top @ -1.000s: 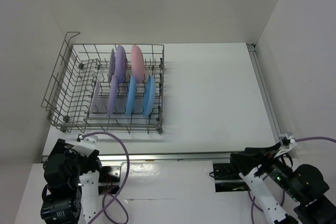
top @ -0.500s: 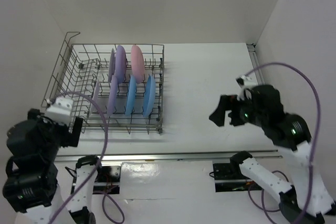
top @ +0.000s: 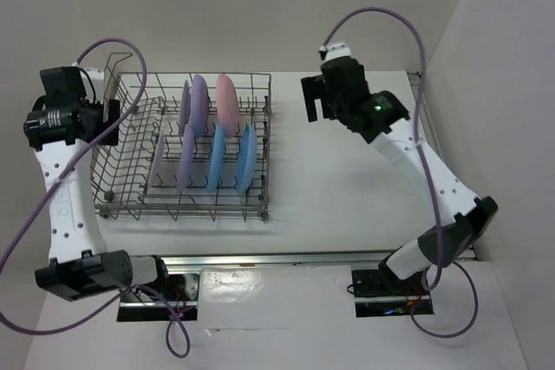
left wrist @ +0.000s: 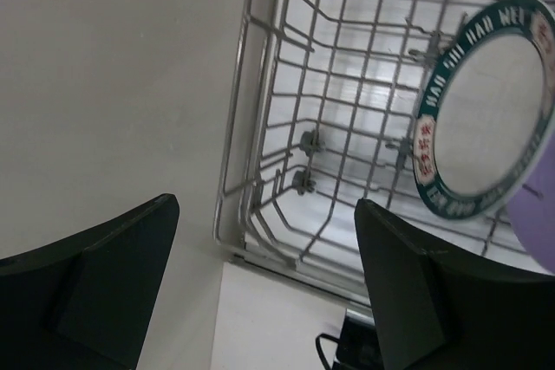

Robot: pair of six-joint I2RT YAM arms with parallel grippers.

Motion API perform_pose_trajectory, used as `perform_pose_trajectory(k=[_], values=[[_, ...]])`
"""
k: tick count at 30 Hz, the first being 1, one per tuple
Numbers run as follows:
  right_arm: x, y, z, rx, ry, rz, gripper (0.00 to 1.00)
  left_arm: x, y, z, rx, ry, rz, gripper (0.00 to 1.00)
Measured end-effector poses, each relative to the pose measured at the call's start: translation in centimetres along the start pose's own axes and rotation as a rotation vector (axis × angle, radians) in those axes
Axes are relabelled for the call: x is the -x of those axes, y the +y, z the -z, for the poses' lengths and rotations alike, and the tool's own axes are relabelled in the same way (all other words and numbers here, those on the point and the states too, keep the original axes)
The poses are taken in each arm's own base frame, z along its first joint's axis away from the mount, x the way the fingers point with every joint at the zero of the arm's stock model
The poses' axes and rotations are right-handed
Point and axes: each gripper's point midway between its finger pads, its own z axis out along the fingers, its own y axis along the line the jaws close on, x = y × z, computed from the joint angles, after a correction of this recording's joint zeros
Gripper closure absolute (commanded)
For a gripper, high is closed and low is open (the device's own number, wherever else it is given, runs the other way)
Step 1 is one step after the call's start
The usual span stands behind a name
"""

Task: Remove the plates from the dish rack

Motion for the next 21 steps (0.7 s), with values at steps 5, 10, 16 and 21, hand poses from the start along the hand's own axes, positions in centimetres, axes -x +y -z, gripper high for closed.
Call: perform_pose_trajectory(k=[5, 10, 16, 21], values=[[2.6, -0.2, -5.0, -0.194, -0.101, 0.179, 0.00, 2.1, 0.7, -5.4, 0.055, 0.045, -0.002, 0.03], [7.3, 1.4, -5.5, -0.166, -0.288, 0.285, 0.00, 3.1, 1.3, -11.0, 0.072, 0.102, 0.010, 0.03], [11.5, 5.5, -6.7, -0.147, -0.419, 0.410, 0.00, 2.3, 1.7, -14.2, 0.068, 0.149, 0.028, 0.07], [9.2, 9.4, -8.4, 0.038, -0.347, 0.363, 0.00, 2.2, 1.7, -15.0, 0.041, 0.147, 0.045, 0.31]])
